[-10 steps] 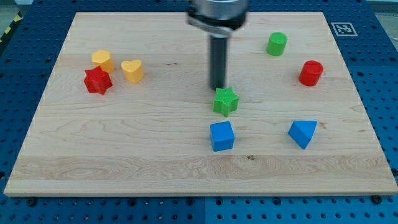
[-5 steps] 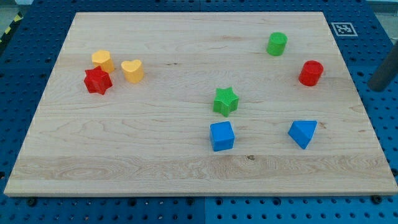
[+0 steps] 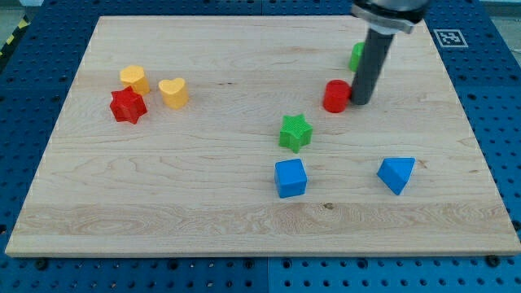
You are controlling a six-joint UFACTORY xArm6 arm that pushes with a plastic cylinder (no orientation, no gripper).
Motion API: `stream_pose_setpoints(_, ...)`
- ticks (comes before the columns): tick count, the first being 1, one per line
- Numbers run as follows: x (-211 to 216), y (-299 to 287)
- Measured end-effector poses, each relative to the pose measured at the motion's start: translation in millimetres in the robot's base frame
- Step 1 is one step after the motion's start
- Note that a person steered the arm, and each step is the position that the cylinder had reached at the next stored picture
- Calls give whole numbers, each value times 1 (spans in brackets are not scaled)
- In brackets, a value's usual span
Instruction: Move the red circle to the bottom right side of the yellow heart
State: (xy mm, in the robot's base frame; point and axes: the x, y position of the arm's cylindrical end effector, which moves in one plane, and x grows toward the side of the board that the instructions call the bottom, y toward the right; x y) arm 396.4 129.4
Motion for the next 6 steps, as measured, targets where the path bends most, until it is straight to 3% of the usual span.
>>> stream_pose_setpoints(6, -1, -198)
